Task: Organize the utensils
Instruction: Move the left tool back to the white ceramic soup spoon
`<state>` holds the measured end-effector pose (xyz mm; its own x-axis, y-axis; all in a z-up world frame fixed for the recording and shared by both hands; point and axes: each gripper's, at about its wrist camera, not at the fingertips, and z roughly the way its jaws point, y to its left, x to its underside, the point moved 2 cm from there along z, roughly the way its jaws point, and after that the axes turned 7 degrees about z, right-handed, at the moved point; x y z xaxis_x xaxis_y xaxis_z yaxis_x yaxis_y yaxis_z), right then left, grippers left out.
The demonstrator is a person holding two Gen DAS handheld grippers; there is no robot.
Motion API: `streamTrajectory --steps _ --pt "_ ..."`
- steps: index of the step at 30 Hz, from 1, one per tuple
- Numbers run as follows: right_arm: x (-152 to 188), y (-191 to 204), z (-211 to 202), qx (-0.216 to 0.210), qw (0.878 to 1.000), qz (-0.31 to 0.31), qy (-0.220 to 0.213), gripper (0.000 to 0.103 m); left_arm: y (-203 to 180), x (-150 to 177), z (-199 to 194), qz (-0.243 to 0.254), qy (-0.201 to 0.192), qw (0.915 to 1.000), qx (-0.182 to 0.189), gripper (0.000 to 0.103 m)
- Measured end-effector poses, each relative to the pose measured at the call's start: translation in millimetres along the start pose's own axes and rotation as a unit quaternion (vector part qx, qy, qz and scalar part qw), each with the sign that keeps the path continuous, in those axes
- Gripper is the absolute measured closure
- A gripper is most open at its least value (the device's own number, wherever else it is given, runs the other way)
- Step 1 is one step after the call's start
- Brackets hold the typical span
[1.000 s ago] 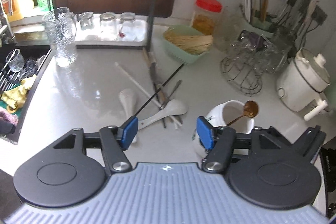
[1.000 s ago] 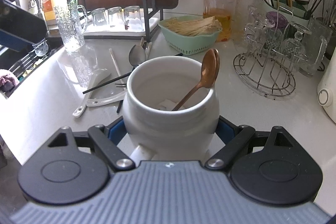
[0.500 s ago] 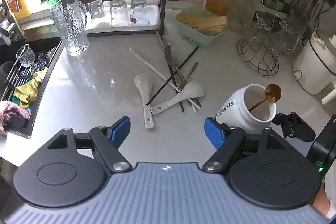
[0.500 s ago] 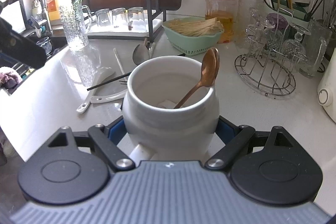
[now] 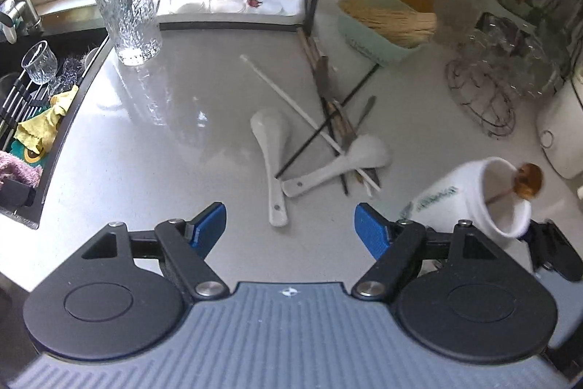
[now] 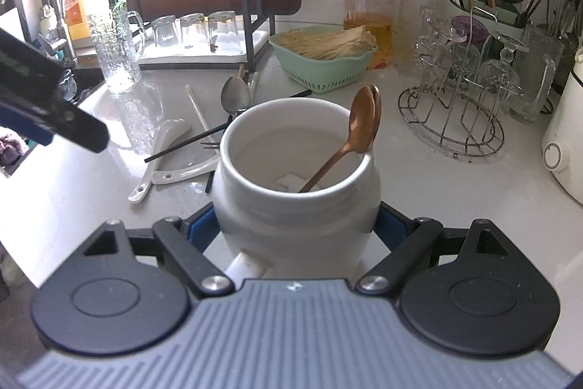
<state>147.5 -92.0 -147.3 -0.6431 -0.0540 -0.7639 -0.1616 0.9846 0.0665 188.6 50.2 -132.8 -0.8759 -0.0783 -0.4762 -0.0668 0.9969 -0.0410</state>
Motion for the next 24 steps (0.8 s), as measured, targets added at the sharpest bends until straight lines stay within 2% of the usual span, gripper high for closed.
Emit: streamTrajectory --steps 11,18,24 --pt "-7 6 5 0.021 0.999 0.015 0.02 0.012 34 -35 68 -0.001 -0.003 0.9998 0.022 0.024" --pt "-10 8 8 0.032 0.999 0.025 0.034 0.012 51 -55 105 -0.004 0.003 0.9994 0.033 0.038" --pt "-13 11 9 0.046 0.997 0.034 0.047 0.012 46 -62 125 0.027 0.015 0.9987 0.041 0.04"
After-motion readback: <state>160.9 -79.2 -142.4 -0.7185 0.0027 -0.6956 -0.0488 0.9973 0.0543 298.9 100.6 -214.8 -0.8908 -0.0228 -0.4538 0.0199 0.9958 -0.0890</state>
